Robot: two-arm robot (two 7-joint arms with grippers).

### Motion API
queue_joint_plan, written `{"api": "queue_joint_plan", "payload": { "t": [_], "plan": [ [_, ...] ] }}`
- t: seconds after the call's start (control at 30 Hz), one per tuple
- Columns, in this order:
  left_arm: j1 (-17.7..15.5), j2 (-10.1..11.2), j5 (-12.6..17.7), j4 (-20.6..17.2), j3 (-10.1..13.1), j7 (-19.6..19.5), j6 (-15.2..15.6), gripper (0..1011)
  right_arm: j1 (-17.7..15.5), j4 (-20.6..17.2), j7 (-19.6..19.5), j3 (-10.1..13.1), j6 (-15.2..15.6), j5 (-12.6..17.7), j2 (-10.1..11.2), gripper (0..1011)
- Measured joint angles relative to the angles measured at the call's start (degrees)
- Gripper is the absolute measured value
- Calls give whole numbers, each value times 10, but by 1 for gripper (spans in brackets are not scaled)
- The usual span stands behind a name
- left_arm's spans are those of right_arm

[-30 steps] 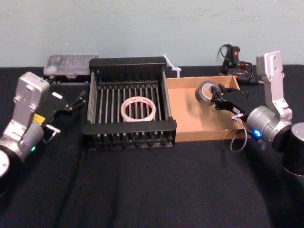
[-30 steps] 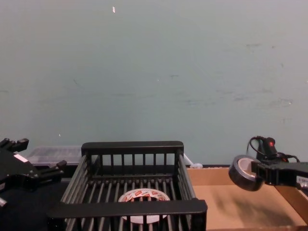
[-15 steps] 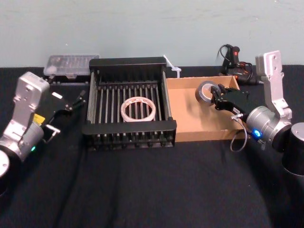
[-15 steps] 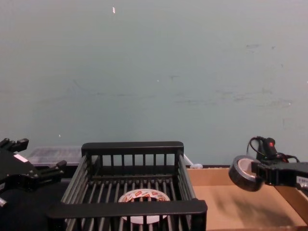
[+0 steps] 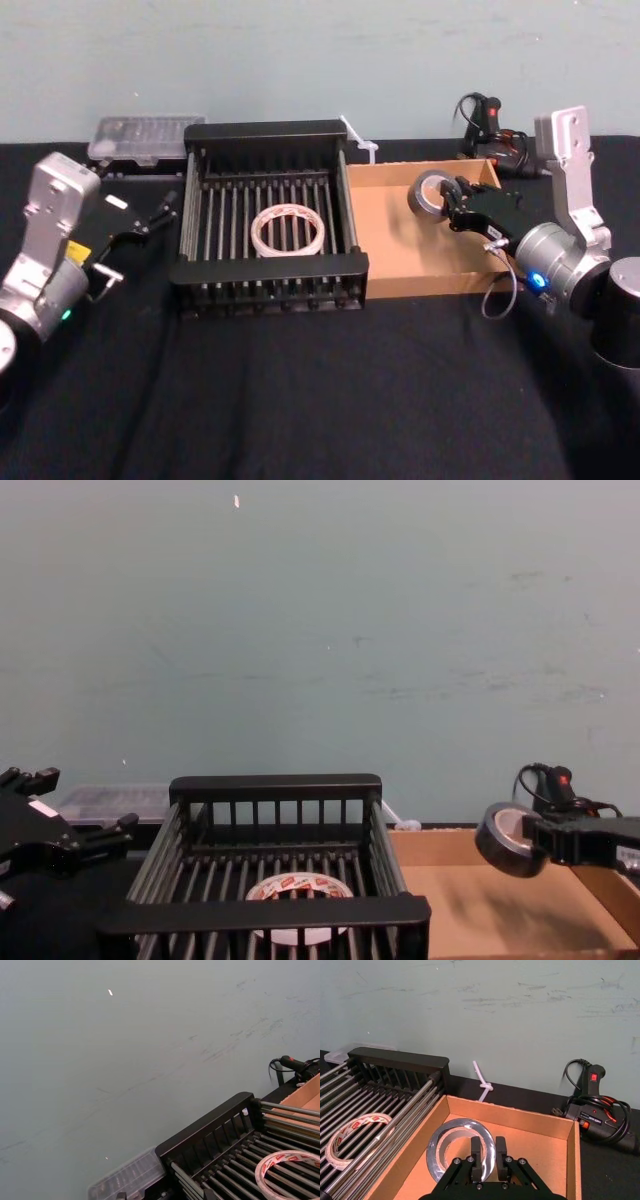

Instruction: Pick up the white tape and place it into the black box , Pick up the silver tape and place it into the brown box.

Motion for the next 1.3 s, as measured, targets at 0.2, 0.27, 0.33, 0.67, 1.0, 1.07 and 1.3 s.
{"api": "queue_joint_plan", "payload": {
  "t": [0.2, 0.27, 0.33, 0.67, 1.0, 1.07, 1.3],
  "plan": [
    [0, 0, 0, 0, 0, 0, 0, 1001, 0, 0, 0, 0, 0, 0, 0, 176],
    [0, 0, 0, 0, 0, 0, 0, 1002, 0, 0, 0, 0, 0, 0, 0, 176],
    [0, 0, 0, 0, 0, 0, 0, 1001, 0, 0, 0, 0, -1, 1, 0, 176],
    [0, 0, 0, 0, 0, 0, 0, 1001, 0, 0, 0, 0, -1, 1, 0, 176],
    [0, 0, 0, 0, 0, 0, 0, 1001, 0, 0, 0, 0, -1, 1, 0, 349],
    [0, 0, 0, 0, 0, 0, 0, 1001, 0, 0, 0, 0, -1, 1, 0, 435],
    [0, 0, 0, 0, 0, 0, 0, 1001, 0, 0, 0, 0, -1, 1, 0, 654]
  ]
}}
